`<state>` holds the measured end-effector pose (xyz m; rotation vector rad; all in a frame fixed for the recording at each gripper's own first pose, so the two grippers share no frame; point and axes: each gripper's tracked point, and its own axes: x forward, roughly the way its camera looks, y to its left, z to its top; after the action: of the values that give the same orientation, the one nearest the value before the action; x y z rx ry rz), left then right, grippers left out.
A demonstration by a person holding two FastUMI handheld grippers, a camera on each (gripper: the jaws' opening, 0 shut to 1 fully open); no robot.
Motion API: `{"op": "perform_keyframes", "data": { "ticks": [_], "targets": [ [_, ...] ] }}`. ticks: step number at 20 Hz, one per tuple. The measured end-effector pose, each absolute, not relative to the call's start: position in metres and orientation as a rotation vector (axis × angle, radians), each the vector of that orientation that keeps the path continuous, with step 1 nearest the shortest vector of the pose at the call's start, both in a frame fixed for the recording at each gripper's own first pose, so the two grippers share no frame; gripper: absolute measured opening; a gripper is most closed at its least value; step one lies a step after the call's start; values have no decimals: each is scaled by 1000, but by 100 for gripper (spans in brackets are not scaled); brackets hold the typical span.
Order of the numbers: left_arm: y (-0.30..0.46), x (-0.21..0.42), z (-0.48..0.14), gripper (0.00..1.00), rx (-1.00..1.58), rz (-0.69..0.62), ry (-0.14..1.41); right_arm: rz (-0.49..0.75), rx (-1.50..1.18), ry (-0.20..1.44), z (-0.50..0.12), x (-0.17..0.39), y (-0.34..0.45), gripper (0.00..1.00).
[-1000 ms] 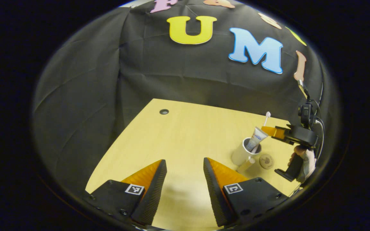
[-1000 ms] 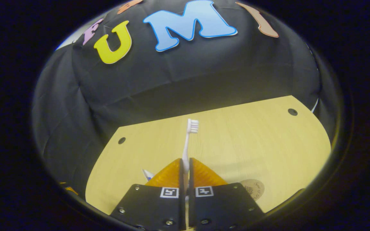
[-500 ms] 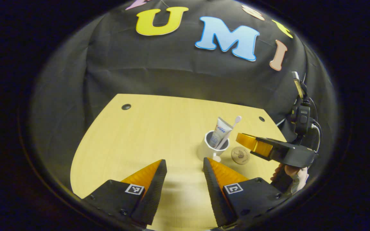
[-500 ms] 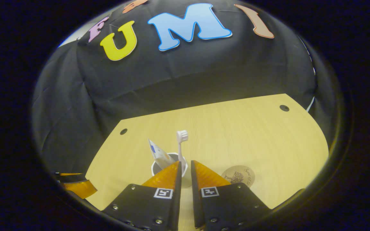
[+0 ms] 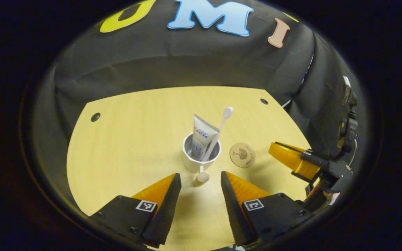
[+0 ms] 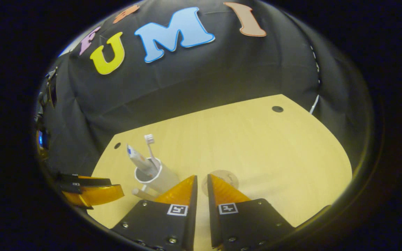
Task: Put the toothbrush and toothpaste on the desktop into the cup, then pick up the cup and place it on the coaster on the desktop.
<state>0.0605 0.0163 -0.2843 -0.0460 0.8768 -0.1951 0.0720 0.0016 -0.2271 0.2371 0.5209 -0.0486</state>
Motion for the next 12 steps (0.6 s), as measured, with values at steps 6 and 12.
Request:
{"op": "perform_keyframes", "data": {
  "ticks": [6,12],
  "targets": [
    [22,88,-331,72,34,-195,1082,-183,293,536,-239,47,-60,18],
    [12,104,-370,75,84,-197,1215,-262,320,560,-256,32,-97,18]
  ]
}}
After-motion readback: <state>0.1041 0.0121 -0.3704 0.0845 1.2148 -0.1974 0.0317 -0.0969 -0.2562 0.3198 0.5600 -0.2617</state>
